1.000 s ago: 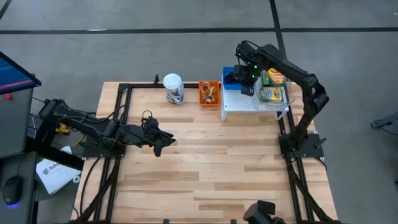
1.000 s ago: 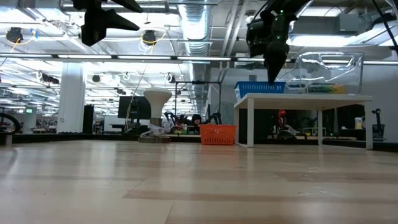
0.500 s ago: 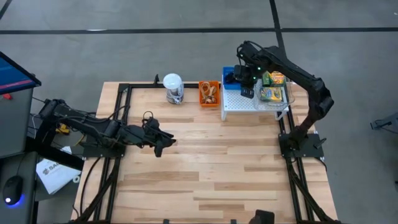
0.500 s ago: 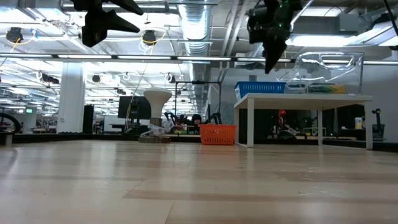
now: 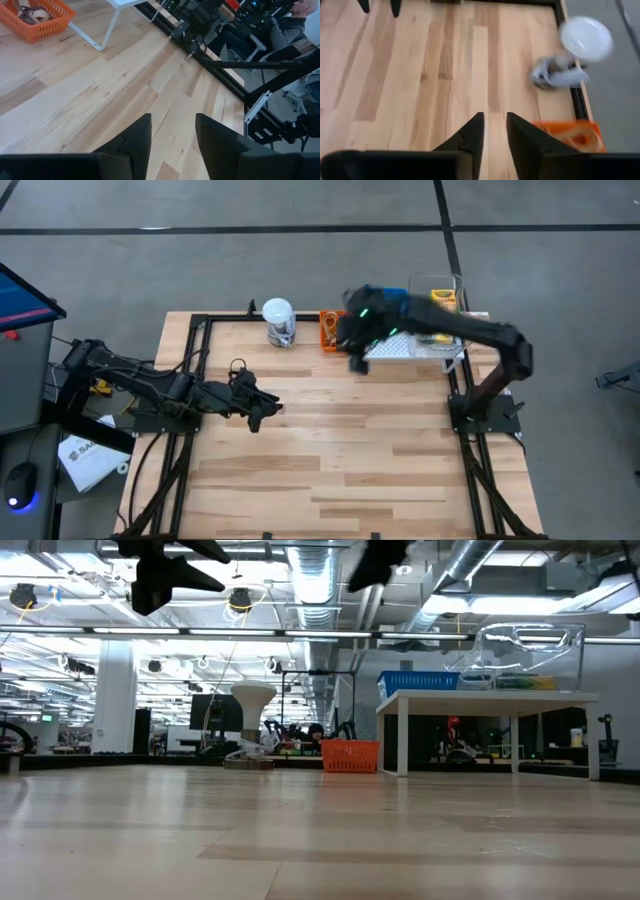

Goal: Pick & Place Office Desk Supplies
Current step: Put the orange basket on the shelf

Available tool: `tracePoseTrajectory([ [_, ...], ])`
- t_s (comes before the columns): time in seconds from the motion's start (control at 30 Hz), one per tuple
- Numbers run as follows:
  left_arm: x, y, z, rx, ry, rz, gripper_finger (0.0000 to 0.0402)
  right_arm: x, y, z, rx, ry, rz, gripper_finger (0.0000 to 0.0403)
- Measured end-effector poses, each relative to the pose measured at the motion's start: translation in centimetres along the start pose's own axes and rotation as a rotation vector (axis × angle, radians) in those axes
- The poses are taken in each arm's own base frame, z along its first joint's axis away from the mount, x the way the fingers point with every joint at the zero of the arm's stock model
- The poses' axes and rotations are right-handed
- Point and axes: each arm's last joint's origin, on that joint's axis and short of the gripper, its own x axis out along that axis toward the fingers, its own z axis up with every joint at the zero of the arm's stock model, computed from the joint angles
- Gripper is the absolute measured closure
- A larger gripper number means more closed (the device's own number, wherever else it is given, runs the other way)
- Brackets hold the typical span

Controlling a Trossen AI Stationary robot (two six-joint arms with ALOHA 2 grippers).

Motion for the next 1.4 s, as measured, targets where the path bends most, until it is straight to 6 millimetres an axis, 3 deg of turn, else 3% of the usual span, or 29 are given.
tracePoseTrajectory([
  [0.1,0.0,0.0,0.0,-0.006,0.003,-0.005,0.0257,3.6,1.5,0.5,-0.035,0.056,-0.061,0.0280],
  [0.17,-0.1,-0.1,-0.1,-0.004,0.013,-0.015,0.0257,5.7,1.4,-0.1,-0.030,0.138,-0.126,0.0247],
  [0.37,-0.3,-0.4,-0.5,-0.003,0.029,-0.033,0.0257,11.6,-0.8,-2.5,0.031,0.311,-0.140,0.0153],
  [0.5,-0.3,-0.5,-0.6,-0.003,0.047,-0.045,0.0257,14.3,-1.5,-3.3,0.044,0.366,-0.124,0.0133],
  [1.03,-0.4,-0.8,-0.6,-0.024,0.080,-0.103,0.0257,20.6,-3.8,-3.2,-0.050,0.670,-0.213,0.0132],
  [1.4,-0.4,-1.0,-0.4,-0.054,0.068,-0.125,0.0257,20.7,-6.7,-4.7,0.038,0.702,-0.151,0.0133],
])
